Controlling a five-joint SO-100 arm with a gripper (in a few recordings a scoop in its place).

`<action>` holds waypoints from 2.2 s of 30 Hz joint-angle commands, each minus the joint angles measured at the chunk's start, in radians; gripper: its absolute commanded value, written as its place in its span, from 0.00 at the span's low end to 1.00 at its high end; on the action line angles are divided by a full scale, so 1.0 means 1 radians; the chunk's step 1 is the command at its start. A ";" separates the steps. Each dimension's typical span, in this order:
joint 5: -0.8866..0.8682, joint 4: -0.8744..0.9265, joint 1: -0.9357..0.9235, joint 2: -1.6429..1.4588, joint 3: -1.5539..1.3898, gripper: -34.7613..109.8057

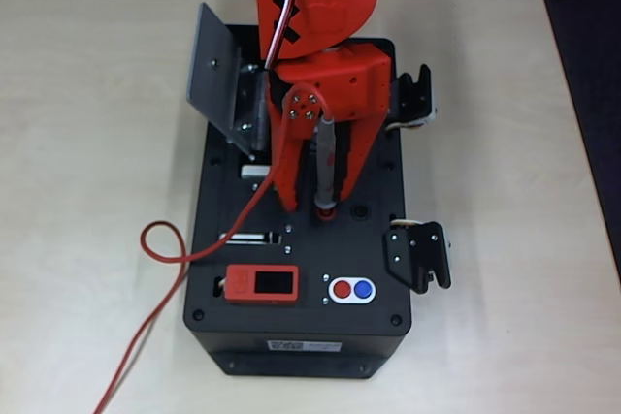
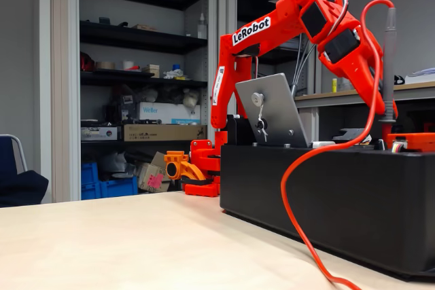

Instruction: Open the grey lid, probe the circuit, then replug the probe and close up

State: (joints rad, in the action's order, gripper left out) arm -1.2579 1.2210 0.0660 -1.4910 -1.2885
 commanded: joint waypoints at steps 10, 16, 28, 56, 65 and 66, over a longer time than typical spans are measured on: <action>-0.044 -0.112 -0.038 -0.020 0.032 0.24; -0.067 -0.213 -0.055 -0.020 0.028 0.24; -0.137 -0.172 -0.037 -0.026 0.025 0.25; -0.225 -0.107 0.032 -0.092 -0.120 0.24; -0.132 0.006 -0.011 -0.097 0.006 0.24; -0.127 0.021 -0.014 -0.095 0.023 0.24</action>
State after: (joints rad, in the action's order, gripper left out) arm -1.3959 1.1965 0.0675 -1.5370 -1.3300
